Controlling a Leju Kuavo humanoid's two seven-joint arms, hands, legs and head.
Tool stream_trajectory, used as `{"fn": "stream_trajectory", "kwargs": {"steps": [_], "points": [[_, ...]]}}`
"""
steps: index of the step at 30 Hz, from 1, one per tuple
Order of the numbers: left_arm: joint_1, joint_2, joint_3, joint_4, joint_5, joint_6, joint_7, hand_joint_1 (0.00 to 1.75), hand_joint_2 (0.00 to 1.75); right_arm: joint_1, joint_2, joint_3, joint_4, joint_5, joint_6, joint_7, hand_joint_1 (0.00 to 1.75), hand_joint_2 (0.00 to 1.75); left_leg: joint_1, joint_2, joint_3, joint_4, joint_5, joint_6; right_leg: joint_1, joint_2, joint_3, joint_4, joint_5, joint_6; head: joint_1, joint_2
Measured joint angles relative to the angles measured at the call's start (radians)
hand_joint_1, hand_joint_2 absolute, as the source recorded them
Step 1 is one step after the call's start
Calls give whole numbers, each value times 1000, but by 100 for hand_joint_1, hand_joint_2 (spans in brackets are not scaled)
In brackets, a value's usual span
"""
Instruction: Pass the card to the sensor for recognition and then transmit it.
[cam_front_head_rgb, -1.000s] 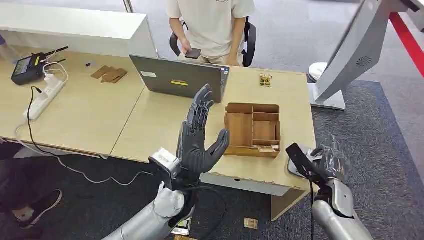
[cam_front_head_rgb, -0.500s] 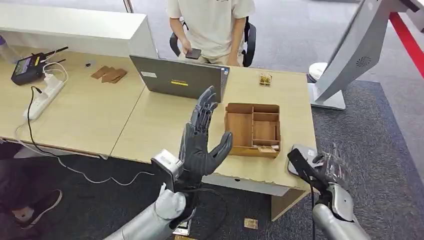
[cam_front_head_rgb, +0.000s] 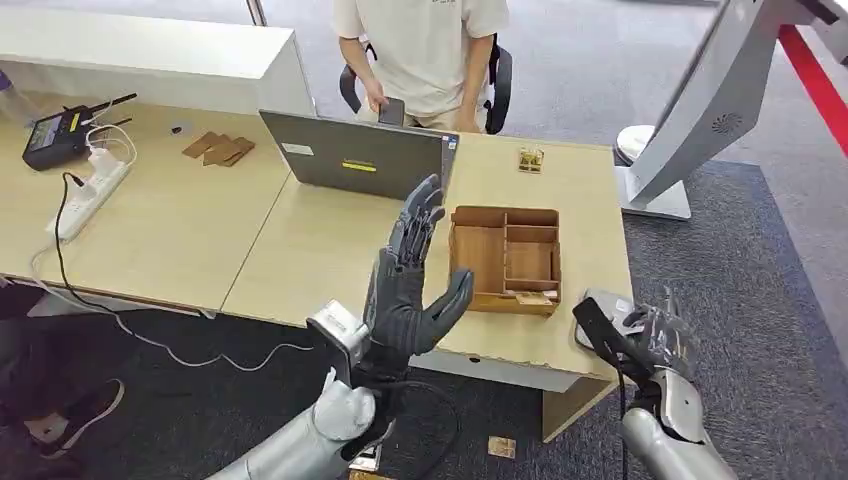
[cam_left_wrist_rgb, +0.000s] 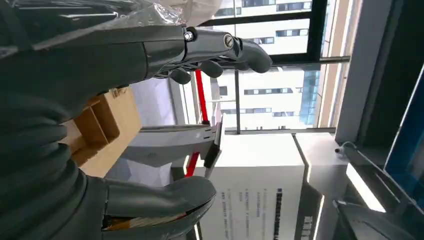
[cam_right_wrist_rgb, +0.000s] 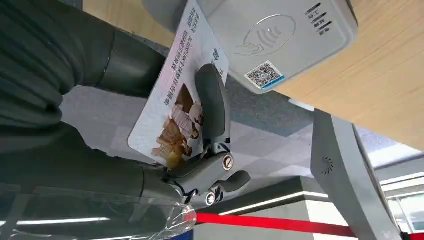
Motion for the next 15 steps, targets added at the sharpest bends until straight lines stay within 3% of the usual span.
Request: {"fn": "stream_trajectory", "kwargs": {"steps": [15], "points": [[-6,0,-15,0,0,-3,5,0,175,0,3,3,5,3,3,9,175,175,0,0,0,0,0,0,0,0,0,0,0,0,0,0]]}}
